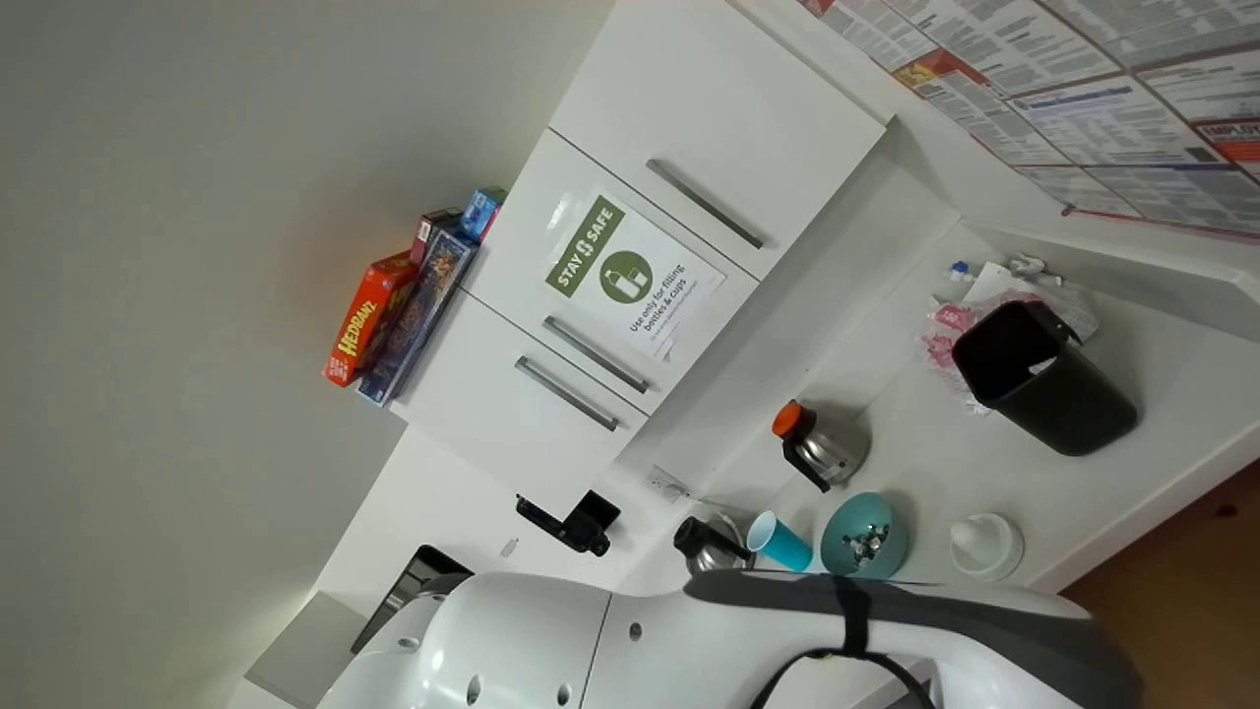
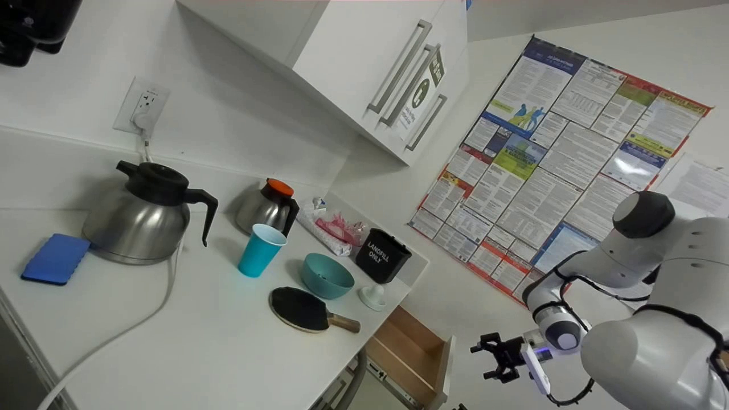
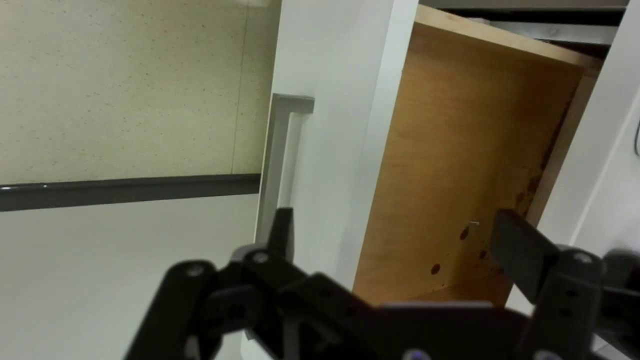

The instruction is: Take the object out of the drawer then close the drawer

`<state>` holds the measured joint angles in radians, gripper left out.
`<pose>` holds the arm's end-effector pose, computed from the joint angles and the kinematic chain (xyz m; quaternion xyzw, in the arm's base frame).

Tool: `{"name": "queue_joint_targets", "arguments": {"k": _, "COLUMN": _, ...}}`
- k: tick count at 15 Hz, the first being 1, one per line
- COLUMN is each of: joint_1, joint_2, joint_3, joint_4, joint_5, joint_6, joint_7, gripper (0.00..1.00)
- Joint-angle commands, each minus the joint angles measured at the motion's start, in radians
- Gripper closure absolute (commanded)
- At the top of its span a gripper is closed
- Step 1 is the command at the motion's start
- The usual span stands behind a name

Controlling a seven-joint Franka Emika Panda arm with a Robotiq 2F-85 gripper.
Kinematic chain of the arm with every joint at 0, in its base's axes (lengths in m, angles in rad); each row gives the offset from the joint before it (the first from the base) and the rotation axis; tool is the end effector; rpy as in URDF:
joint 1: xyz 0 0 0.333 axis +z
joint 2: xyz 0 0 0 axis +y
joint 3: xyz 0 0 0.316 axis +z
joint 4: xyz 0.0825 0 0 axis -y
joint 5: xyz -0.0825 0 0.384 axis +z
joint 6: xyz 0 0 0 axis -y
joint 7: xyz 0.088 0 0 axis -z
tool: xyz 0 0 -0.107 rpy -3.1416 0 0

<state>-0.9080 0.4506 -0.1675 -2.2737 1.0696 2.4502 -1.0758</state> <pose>0.2329 -0.4426 0.1404 -0.8655 0.4293 -0.1608 0.2020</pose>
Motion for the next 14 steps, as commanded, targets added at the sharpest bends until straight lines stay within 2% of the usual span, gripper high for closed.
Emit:
{"name": "queue_joint_targets", "arguments": {"k": 1, "joint_1": -0.055, "joint_2": 0.073, "joint_3": -0.038, "joint_4": 0.083, "joint_5": 0.071, "joint_6": -0.133, "joint_7": -0.076, "gripper": 0.0}}
{"name": "queue_joint_targets", "arguments": {"k": 3, "joint_1": -0.078, "joint_2": 0.124, "joint_3": -0.056, "joint_4": 0.139, "joint_5": 0.065, "joint_6": -0.203, "joint_7": -0.078, "gripper": 0.0}}
{"name": "queue_joint_targets", "arguments": {"k": 4, "joint_1": -0.09, "joint_2": 0.154, "joint_3": -0.061, "joint_4": 0.17, "joint_5": 0.058, "joint_6": -0.238, "joint_7": -0.068, "gripper": 0.25}}
{"name": "queue_joint_targets", "arguments": {"k": 6, "joint_1": -0.11, "joint_2": 0.201, "joint_3": -0.062, "joint_4": 0.219, "joint_5": 0.061, "joint_6": -0.282, "joint_7": -0.067, "gripper": 0.34}}
{"name": "queue_joint_targets", "arguments": {"k": 14, "joint_1": -0.156, "joint_2": 0.39, "joint_3": -0.041, "joint_4": 0.415, "joint_5": 0.079, "joint_6": -0.374, "joint_7": -0.025, "gripper": 0.96}}
